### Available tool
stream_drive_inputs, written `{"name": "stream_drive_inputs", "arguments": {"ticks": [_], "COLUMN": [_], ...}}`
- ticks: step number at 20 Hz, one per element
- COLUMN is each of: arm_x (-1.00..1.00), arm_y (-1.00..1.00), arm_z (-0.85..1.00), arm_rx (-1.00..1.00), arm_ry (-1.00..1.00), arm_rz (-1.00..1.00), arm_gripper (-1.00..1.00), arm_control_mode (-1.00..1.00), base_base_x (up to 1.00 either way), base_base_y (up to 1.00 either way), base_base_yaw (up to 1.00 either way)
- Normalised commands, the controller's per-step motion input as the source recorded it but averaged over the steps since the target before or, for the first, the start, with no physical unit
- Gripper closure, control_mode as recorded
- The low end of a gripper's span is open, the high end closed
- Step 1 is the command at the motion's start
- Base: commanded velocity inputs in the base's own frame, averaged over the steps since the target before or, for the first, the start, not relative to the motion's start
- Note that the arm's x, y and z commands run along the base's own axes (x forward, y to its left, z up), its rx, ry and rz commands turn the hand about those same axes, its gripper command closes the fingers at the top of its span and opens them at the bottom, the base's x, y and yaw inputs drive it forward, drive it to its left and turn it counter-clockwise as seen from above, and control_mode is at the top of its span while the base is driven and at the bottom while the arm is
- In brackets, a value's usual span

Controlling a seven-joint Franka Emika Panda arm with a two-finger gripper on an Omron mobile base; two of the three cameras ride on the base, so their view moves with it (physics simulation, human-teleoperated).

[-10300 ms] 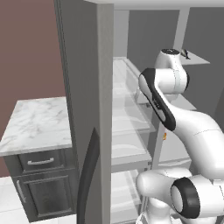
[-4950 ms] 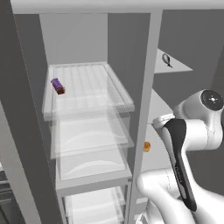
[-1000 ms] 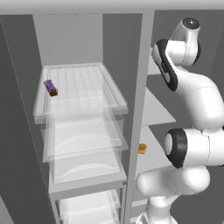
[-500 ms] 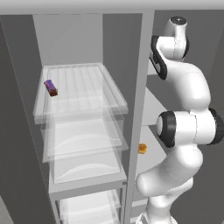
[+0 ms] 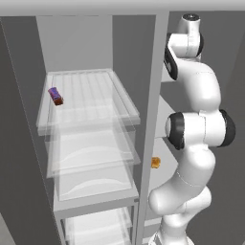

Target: Pick up the frozen fish from the freezer, place it on any shelf in the fridge, and close the fridge and freezer doors when done.

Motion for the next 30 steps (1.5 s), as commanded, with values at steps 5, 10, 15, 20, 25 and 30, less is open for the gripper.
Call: {"name": "stream_drive_inputs", "arguments": {"ticks": [5, 10, 15, 20, 25, 30], "arm_x": [0.00, -0.03, -0.35, -0.52, -0.60, -0.70], "arm_y": [-0.16, 0.00, 0.00, 0.02, 0.29, 0.60], "arm_z": [-0.32, -0.07, 0.00, 0.00, 0.00, 0.41], "arm_rx": [0.00, 0.00, 0.00, 0.00, -0.01, -0.05], "arm_ry": [-0.01, -0.01, -0.25, -0.45, -0.48, -0.44], "arm_rz": [0.01, 0.00, 0.00, 0.00, 0.00, 0.00], "arm_gripper": [1.00, 1.00, 1.00, 1.00, 1.00, 1.00], "arm_control_mode": [-1.00, -1.00, -1.00, -1.00, -1.00, -1.00], "base_base_x": [0.00, 0.00, 0.00, 0.00, 0.00, 0.00], "base_base_y": [0.00, 0.00, 0.00, 0.00, 0.00, 0.00], "base_base_yaw": [0.00, 0.00, 0.00, 0.00, 0.00, 0.00]}}
